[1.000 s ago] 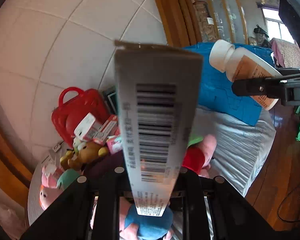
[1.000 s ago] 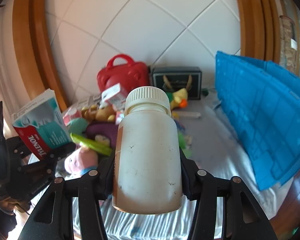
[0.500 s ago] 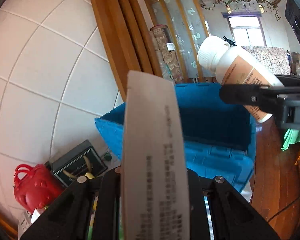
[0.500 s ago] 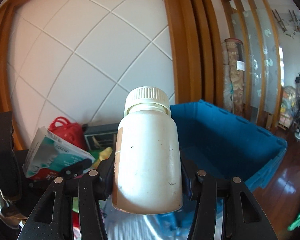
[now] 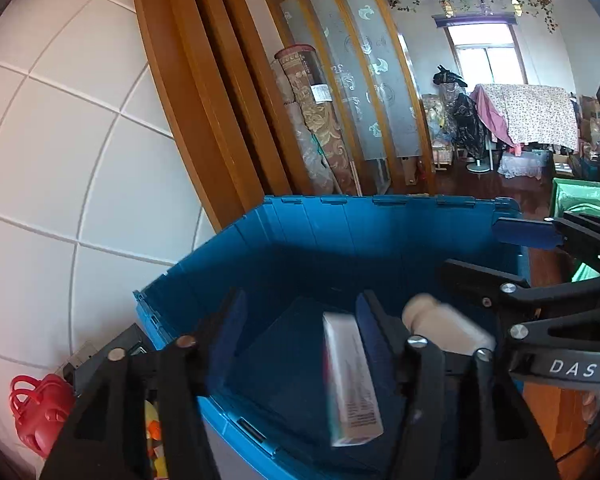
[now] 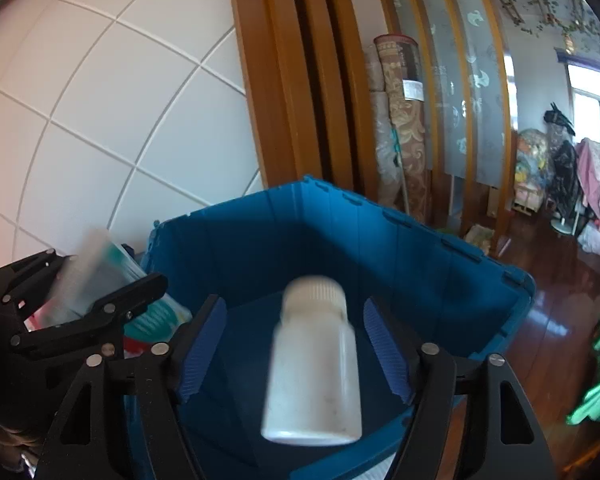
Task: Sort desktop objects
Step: 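Carry the bottle and box over the blue crate and open both grippers, then move both grippers back over the heap of toys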
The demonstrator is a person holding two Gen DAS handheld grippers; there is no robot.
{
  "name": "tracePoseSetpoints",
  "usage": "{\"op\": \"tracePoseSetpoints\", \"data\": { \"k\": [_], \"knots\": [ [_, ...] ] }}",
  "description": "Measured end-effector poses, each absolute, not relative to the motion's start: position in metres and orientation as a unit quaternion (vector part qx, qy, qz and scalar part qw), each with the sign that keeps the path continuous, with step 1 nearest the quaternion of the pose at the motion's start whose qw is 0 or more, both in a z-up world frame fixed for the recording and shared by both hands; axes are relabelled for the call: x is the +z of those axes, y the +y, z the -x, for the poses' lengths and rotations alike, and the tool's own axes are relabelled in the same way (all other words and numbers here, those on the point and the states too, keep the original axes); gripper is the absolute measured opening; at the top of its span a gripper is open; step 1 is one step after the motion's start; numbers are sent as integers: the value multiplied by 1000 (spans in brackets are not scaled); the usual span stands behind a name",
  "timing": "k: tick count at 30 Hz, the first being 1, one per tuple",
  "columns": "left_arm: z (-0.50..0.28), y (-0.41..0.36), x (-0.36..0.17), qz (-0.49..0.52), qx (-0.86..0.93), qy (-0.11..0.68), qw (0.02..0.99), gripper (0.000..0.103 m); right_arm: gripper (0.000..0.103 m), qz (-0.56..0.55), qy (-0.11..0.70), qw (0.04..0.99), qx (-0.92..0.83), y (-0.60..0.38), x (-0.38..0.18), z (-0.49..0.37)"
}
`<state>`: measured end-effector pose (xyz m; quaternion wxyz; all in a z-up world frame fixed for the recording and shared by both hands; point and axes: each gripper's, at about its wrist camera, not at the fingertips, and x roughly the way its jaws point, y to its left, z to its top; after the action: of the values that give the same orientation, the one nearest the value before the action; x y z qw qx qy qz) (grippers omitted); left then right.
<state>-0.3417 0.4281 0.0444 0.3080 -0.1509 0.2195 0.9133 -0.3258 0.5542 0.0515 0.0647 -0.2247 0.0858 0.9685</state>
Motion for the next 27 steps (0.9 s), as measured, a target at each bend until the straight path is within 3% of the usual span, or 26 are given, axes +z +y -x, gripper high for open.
{"op": "tracePoseSetpoints", "data": {
  "k": [5, 16, 27],
  "knots": [
    [346, 434, 43, 147, 919, 207, 302, 82, 77, 222, 102, 74, 967, 572, 48, 323],
    [351, 442, 42, 144, 929, 208, 272, 83, 83, 222, 102, 69, 967, 573, 38, 316],
    [347, 385, 26, 160, 948, 171, 216, 83, 91, 210, 93, 37, 973, 556, 39, 307]
  ]
}}
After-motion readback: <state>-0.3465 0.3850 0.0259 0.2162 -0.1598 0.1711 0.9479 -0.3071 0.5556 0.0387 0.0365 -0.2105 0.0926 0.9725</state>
